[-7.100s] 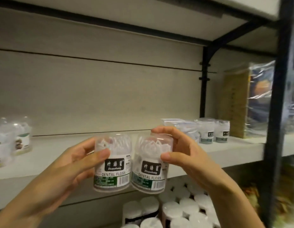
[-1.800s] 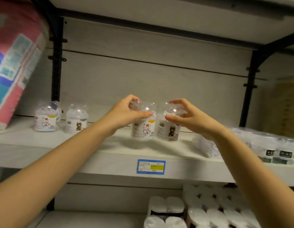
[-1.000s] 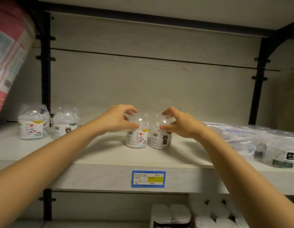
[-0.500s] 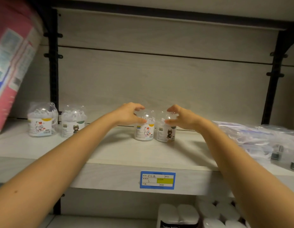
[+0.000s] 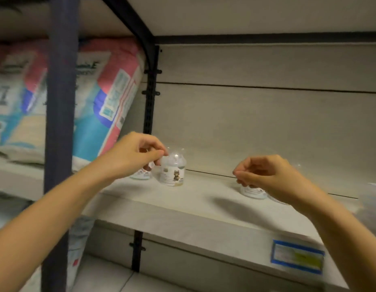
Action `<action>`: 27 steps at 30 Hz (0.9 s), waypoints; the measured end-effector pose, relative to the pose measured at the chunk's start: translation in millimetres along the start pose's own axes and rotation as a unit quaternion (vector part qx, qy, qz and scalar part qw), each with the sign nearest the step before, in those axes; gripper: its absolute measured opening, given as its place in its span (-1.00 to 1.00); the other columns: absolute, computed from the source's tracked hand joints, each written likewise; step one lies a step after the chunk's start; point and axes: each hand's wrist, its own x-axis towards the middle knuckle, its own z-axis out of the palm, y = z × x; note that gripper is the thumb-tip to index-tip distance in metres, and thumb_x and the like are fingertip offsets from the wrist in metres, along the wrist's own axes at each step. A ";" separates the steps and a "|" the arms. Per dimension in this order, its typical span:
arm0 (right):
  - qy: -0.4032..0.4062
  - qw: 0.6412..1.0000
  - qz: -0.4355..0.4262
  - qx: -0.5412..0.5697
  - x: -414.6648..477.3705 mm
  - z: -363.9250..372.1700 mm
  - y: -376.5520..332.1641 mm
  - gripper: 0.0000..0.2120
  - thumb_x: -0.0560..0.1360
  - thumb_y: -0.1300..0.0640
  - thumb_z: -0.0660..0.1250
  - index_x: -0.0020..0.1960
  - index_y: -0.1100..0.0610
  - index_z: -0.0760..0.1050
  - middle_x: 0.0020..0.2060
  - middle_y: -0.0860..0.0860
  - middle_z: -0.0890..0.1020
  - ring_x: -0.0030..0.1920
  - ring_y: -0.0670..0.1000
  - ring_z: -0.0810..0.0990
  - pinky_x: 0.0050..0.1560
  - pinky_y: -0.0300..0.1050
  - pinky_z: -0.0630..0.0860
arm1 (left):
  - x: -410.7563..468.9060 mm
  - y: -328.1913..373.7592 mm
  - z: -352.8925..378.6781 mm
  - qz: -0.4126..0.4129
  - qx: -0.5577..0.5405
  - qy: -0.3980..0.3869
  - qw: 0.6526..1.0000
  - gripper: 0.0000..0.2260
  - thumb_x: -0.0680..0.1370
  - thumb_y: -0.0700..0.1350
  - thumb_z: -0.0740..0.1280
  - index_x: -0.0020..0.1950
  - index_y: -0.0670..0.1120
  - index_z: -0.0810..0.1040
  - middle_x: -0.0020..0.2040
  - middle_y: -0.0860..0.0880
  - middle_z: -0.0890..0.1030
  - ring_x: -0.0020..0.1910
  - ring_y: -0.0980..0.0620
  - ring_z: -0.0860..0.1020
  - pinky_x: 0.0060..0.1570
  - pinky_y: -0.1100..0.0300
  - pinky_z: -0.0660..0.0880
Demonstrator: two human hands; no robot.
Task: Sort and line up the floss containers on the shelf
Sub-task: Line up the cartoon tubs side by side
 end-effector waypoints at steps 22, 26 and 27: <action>-0.030 0.991 0.117 -0.059 145.8 136.5 -36.8 -0.38 0.44 -0.03 0.38 0.42 0.06 0.25 0.32 0.14 0.41 0.26 0.16 0.46 0.21 0.02 0.47 | 101.6 -110.5 -16.5 -0.193 0.067 -0.135 0.969 -0.39 0.48 0.01 0.34 0.43 -0.15 0.17 0.35 -0.12 0.39 0.27 -0.13 0.42 0.11 0.10 0.41; -0.012 0.992 0.102 -0.067 141.1 128.7 -42.2 -0.38 0.41 -0.05 0.42 0.39 0.06 0.30 0.28 0.12 0.46 0.21 0.13 0.49 0.19 0.04 0.49 | 101.5 -102.7 -20.5 -0.171 -0.030 -0.095 0.980 -0.47 0.44 -0.07 0.40 0.32 -0.17 0.29 0.21 -0.10 0.46 0.07 -0.06 0.50 -0.03 0.14 0.44; -0.008 0.994 0.099 -0.056 138.0 123.3 -47.1 -0.38 0.40 -0.06 0.42 0.39 0.05 0.31 0.25 0.11 0.48 0.15 0.11 0.52 0.15 0.03 0.52 | 99.7 -96.3 -25.7 -0.160 -0.047 -0.084 0.982 -0.48 0.44 -0.05 0.41 0.31 -0.16 0.30 0.20 -0.10 0.46 0.01 -0.03 0.50 -0.10 0.15 0.45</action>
